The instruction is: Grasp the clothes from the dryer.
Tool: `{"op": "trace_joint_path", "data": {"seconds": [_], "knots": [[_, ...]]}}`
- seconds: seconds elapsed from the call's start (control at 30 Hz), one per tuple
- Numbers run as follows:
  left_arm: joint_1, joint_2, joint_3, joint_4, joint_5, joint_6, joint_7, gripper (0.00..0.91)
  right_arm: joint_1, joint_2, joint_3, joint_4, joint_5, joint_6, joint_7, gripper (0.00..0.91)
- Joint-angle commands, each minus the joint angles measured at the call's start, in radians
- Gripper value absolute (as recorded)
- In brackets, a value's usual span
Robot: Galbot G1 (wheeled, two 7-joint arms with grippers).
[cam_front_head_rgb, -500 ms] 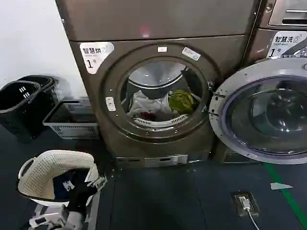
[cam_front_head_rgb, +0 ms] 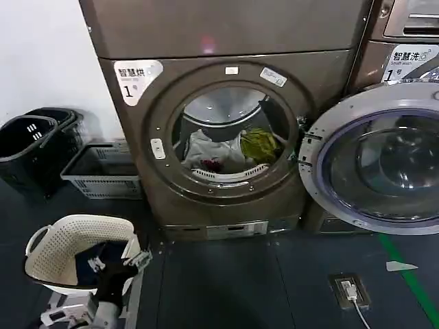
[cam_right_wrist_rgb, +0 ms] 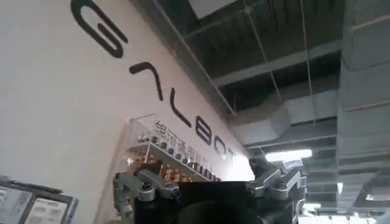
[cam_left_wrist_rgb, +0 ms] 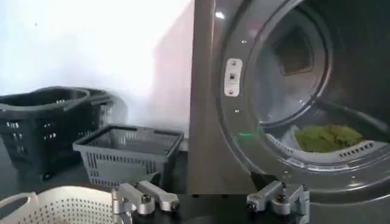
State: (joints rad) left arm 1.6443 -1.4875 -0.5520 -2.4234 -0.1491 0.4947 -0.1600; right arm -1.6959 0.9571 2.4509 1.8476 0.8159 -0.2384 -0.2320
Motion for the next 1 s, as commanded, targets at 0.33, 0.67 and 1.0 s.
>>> {"op": "trace_joint_path", "data": {"seconds": [0.33,0.67,1.0], "knots": [[0.003,-0.002,0.005,0.005,-0.003,0.008,0.002,0.907,0.002,0.004,0.006,-0.002,0.008,-0.007,-0.011,0.907],[0.004,-0.002,0.004,0.003,-0.008,0.007,0.004,0.907,0.004,0.003,0.007,0.000,0.009,-0.013,-0.016,0.907],[0.009,0.003,0.007,0.001,-0.010,0.015,0.012,0.907,0.005,0.005,0.005,0.006,0.008,-0.016,-0.022,0.907]]}}
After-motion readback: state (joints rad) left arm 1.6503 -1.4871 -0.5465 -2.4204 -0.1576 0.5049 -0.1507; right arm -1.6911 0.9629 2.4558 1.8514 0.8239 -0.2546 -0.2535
